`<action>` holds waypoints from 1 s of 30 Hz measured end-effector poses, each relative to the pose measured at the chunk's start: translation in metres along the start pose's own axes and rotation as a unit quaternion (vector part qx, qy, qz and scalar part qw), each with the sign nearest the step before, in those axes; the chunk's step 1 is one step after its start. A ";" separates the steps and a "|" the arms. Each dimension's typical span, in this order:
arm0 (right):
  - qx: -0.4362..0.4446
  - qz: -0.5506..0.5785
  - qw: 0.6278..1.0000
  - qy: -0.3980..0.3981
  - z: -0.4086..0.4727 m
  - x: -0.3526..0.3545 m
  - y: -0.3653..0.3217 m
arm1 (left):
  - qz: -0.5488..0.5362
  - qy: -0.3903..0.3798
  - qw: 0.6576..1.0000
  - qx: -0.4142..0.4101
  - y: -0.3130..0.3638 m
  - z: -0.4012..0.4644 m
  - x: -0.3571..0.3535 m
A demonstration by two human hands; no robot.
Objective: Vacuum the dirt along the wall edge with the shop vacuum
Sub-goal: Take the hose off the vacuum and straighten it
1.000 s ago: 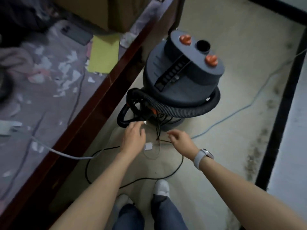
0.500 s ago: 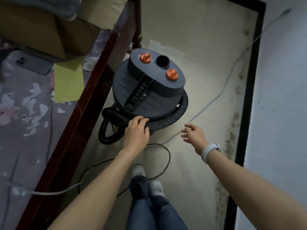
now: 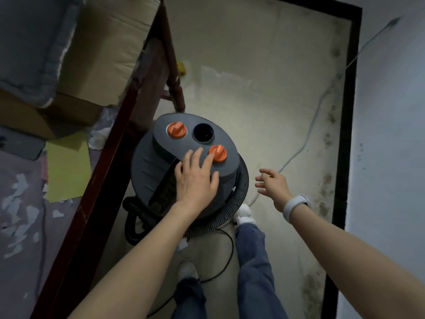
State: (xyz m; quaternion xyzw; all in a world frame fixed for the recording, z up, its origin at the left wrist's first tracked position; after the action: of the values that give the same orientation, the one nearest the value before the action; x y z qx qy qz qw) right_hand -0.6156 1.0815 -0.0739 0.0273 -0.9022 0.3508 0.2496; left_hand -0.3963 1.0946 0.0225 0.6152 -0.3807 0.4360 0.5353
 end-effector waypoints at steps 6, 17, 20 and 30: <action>0.012 -0.073 0.995 -0.069 0.102 -0.041 -0.021 | 0.047 -0.011 0.987 0.154 -0.005 0.053 -0.049; -0.113 -0.129 0.963 -0.206 0.154 -0.131 0.033 | 0.140 0.122 0.969 0.164 -0.006 0.055 -0.065; -0.135 -0.116 0.965 -0.191 0.160 -0.137 0.041 | 0.148 0.132 0.967 0.159 -0.006 0.055 -0.066; -0.007 -0.056 0.973 -0.224 0.124 -0.094 -0.049 | 0.130 0.111 0.970 0.175 -0.008 0.055 -0.067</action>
State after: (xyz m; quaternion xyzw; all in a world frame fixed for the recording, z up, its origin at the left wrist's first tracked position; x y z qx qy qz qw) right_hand -0.5762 0.9523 -0.1651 0.1536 -0.9347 0.3147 0.0610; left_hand -0.4039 1.0408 -0.0454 0.5925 -0.3133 0.6271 0.3969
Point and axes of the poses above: each hand's wrist, its own z-axis towards the middle knuckle, its own x-axis out of the back of the hand, y = z × x, the point moved 8 cm from there along z, towards the middle knuckle, and after that the axes turned 14 degrees about y, right-handed, at the moved point
